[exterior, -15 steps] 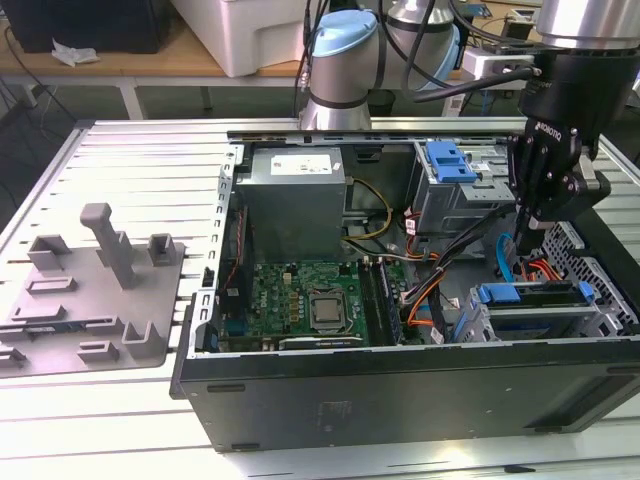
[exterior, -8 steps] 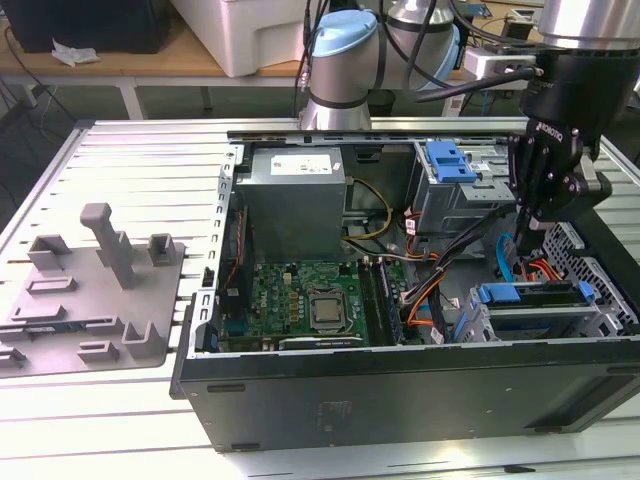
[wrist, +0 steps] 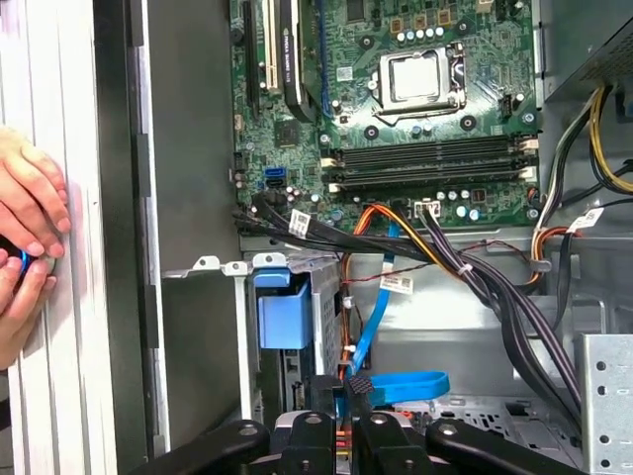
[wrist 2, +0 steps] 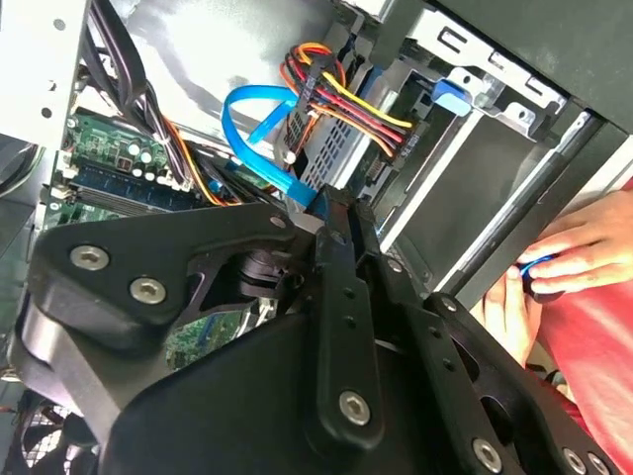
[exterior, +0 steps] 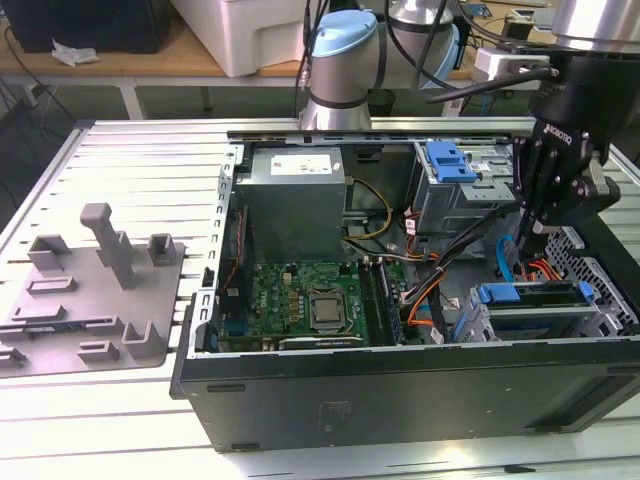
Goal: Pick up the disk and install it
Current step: 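Insert the second disk wire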
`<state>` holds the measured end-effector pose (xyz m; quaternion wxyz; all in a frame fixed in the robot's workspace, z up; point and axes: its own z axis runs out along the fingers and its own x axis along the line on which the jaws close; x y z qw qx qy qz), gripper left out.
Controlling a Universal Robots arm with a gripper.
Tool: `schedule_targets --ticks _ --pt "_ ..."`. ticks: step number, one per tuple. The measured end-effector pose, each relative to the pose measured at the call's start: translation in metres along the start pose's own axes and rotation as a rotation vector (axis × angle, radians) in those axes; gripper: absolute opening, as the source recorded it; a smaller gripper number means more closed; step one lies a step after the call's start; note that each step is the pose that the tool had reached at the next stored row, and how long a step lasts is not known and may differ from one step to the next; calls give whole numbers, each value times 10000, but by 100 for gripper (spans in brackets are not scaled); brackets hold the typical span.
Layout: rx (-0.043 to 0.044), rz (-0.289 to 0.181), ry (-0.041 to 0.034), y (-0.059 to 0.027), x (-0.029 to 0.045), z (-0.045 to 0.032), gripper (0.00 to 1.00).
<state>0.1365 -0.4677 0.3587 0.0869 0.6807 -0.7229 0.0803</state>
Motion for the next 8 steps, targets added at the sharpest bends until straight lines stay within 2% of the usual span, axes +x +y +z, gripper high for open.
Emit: schedule_targets --ticks 2,3,4,6,7,8 --pt "-19 -3 -116 -5 41 11 16" --pt "-26 -6 -215 -8 65 16 16" --pt "-51 -14 -481 -24 110 27 16" --pt "-73 -19 -635 -38 133 32 16" --pt "-101 -25 -801 -56 159 38 16" --pt "-118 -30 -894 -68 175 42 16"
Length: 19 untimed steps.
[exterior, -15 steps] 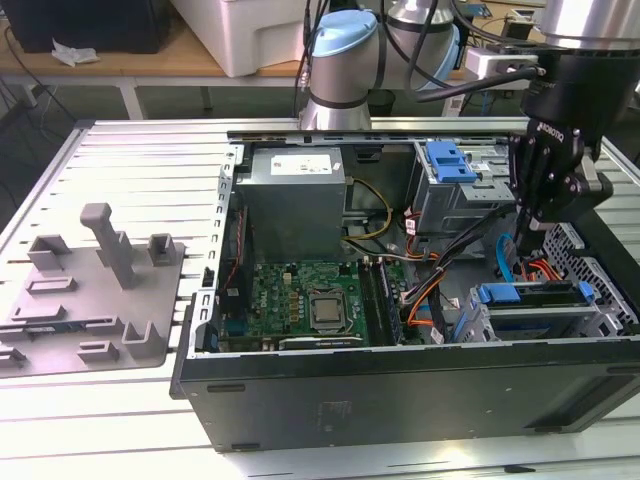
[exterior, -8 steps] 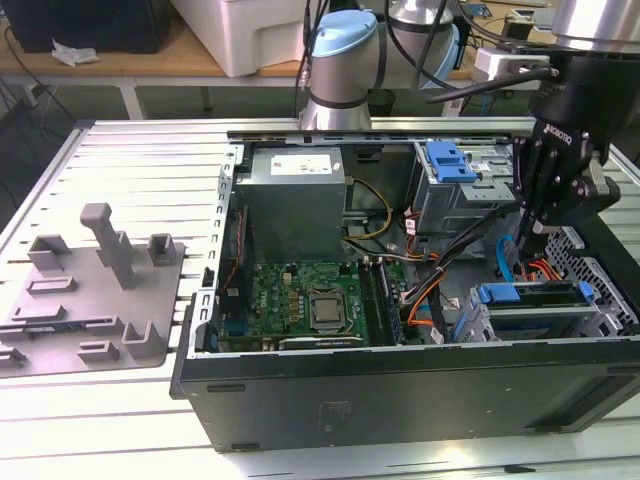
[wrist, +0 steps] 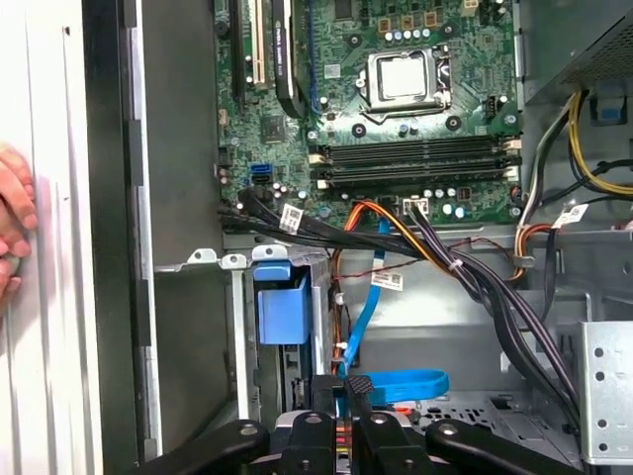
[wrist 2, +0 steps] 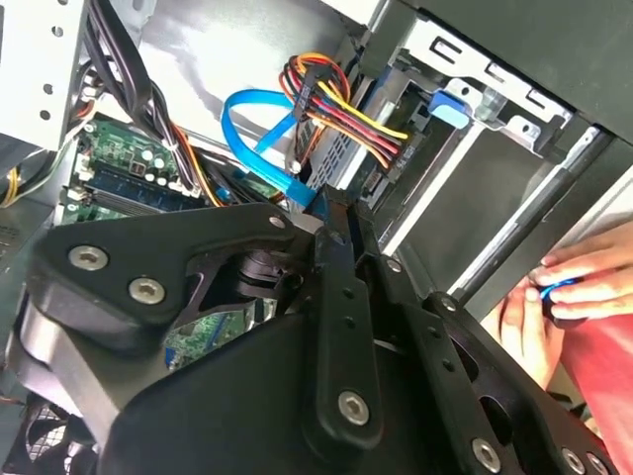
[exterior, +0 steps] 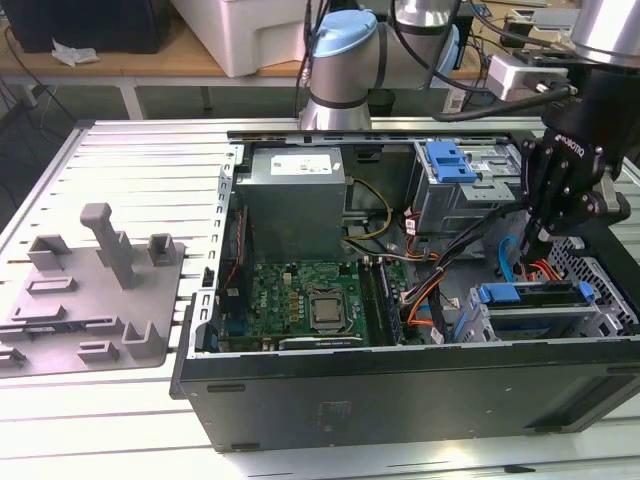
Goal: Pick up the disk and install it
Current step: 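Insert the second disk wire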
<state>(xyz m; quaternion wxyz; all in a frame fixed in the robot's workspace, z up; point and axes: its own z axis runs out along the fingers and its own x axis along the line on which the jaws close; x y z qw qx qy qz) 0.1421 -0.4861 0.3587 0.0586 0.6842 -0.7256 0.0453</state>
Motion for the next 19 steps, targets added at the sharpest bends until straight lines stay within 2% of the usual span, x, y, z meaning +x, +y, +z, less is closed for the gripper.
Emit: schedule_targets --ticks 1,3,4,8,10,19 --pt "-20 -4 -101 -12 18 2 16" --pt "-42 -10 -211 -26 38 5 16" --pt "-72 -15 -312 -40 67 9 16" --pt "-148 -22 -370 -60 123 17 16" --pt "-218 -27 -383 -82 158 22 16" --pt "-229 -28 -383 -99 176 24 16"
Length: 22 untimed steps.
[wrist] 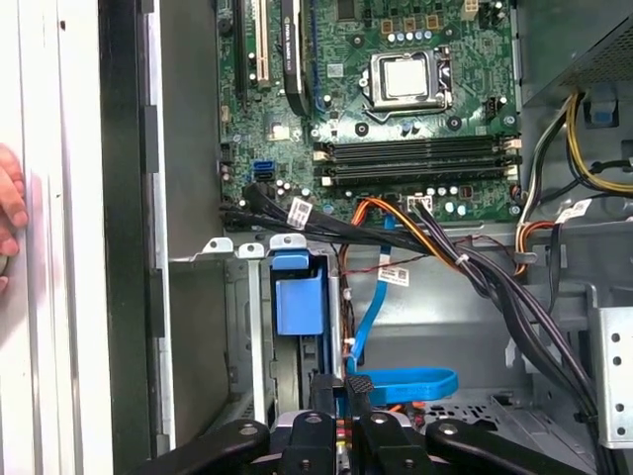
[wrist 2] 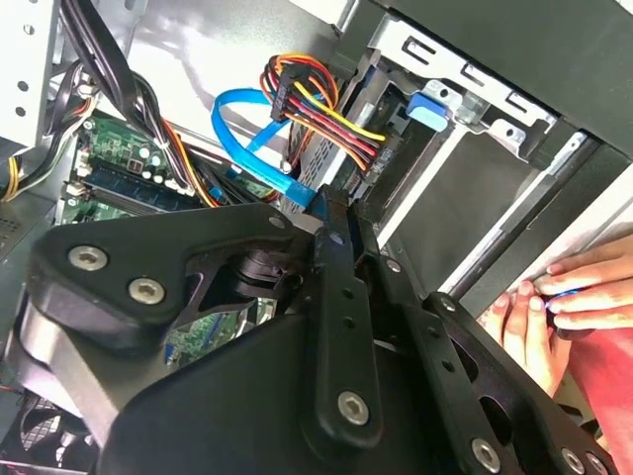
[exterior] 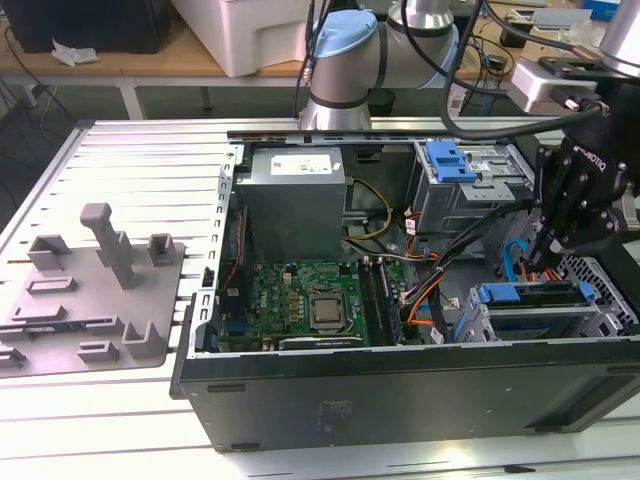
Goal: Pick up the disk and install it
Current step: 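Insert the second disk wire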
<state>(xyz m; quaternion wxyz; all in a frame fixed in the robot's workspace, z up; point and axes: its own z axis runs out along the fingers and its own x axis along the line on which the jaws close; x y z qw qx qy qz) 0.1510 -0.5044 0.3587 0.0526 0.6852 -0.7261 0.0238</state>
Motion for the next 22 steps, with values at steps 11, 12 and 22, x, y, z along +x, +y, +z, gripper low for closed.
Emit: schedule_targets --ticks 11,12,22 --pt "-4 -3 -69 -17 75 24 16" --pt "-5 -4 -99 -17 80 29 16" --pt "-12 -9 -216 -19 108 44 16"
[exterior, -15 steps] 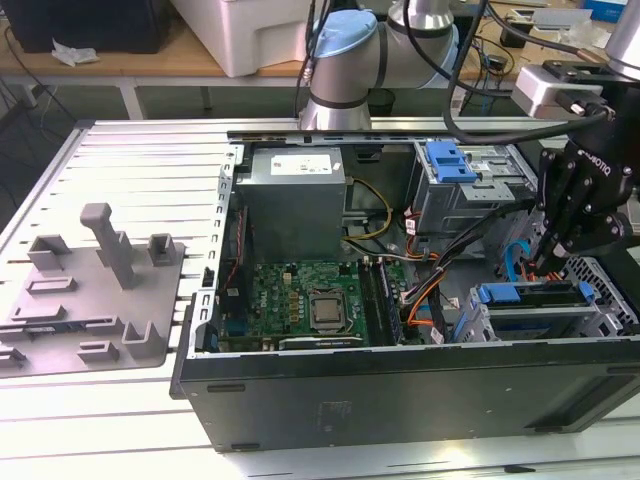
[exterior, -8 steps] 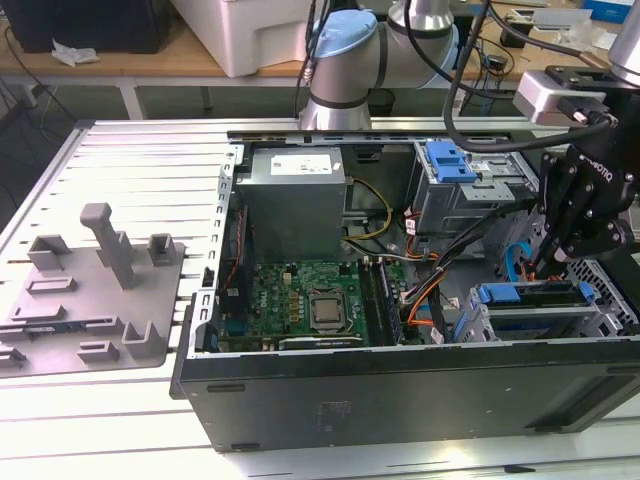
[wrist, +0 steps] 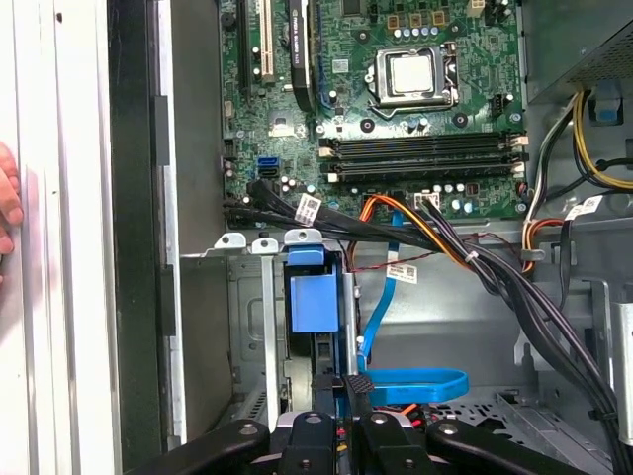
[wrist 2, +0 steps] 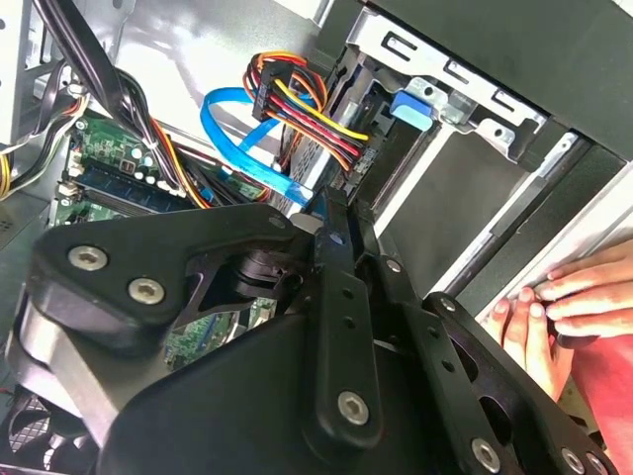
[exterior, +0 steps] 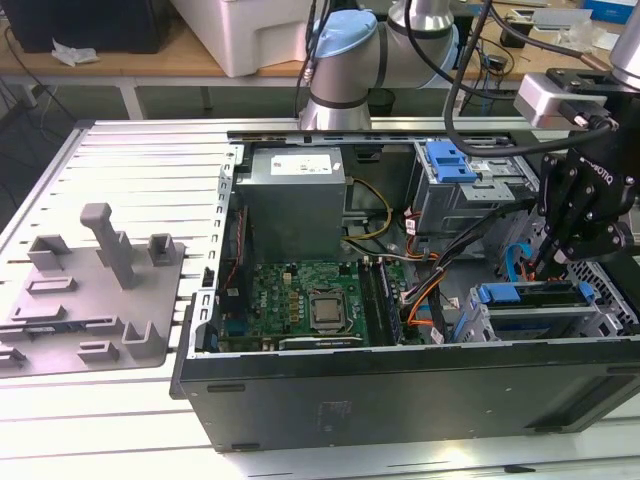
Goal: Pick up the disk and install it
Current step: 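Insert the second disk wire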
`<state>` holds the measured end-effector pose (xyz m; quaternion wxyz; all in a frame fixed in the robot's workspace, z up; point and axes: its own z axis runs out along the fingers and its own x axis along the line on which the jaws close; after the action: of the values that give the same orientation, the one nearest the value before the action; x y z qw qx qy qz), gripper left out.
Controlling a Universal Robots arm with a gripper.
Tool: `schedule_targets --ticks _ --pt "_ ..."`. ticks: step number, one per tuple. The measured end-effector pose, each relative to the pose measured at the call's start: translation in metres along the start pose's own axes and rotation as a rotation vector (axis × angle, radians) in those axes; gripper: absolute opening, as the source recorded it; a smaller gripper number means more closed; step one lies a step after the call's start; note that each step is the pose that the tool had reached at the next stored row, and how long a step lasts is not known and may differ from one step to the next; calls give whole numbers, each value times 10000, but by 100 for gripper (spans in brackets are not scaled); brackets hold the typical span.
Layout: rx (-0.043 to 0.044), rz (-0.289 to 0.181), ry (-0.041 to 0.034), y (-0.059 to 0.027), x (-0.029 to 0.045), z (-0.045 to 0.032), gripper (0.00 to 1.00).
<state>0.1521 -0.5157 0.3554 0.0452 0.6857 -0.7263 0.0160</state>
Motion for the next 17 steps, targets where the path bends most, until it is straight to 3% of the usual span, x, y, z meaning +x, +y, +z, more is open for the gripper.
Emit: schedule_targets --ticks 17 --pt "-1 -1 -20 -13 34 14 16"
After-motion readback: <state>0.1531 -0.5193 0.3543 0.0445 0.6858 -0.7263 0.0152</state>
